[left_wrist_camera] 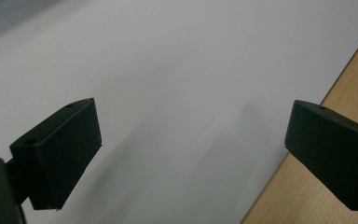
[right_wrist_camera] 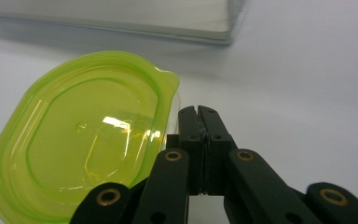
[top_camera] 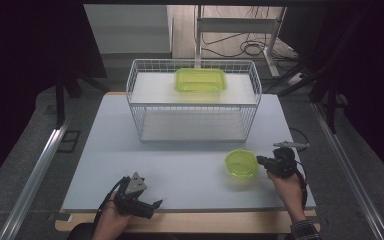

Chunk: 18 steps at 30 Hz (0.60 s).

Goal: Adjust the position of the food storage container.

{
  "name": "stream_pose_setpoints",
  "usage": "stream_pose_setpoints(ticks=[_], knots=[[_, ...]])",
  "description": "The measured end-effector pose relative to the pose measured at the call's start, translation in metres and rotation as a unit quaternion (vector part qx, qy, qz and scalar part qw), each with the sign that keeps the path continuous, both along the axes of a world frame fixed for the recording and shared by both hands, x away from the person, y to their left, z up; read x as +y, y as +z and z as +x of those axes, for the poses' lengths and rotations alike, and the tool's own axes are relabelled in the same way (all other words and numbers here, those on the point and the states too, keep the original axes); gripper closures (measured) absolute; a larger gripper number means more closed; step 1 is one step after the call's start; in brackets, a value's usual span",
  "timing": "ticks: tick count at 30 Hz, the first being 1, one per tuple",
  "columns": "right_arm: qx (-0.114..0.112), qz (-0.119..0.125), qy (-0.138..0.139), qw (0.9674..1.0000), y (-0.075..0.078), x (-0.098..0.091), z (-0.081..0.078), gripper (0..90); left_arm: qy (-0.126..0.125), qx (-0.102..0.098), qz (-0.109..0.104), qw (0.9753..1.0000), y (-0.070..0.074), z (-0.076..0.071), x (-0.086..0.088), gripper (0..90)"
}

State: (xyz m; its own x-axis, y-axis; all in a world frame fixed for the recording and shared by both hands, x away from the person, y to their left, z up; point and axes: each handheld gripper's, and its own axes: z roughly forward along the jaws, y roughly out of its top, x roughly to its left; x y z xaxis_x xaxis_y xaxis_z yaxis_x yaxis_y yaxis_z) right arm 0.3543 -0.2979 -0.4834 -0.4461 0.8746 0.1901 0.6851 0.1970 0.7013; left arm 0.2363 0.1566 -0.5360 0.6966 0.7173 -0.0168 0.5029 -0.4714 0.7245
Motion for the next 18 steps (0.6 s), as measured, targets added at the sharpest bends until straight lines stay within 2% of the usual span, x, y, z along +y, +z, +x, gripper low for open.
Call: stream_pose_setpoints(ticks=[11,13,15,18], knots=[[0.016,0.029,0.040,0.9987,-0.005,0.030,-0.007,86.4,0.000,-0.001,-0.001,1.0000,0.000,0.000,-0.001,3.3],[0.015,0.027,0.039,0.9988,-0.006,0.029,-0.006,86.4,-0.001,-0.001,0.000,1.0000,0.000,0.000,0.000,3.3],[0.024,0.024,0.026,0.9991,-0.009,0.021,-0.004,87.7,0.000,-0.001,-0.001,1.0000,0.000,0.000,0.000,3.4],[0.033,0.027,0.028,0.9987,-0.012,0.019,-0.007,88.8,0.000,0.000,0.000,1.0000,0.000,0.000,-0.001,3.5]])
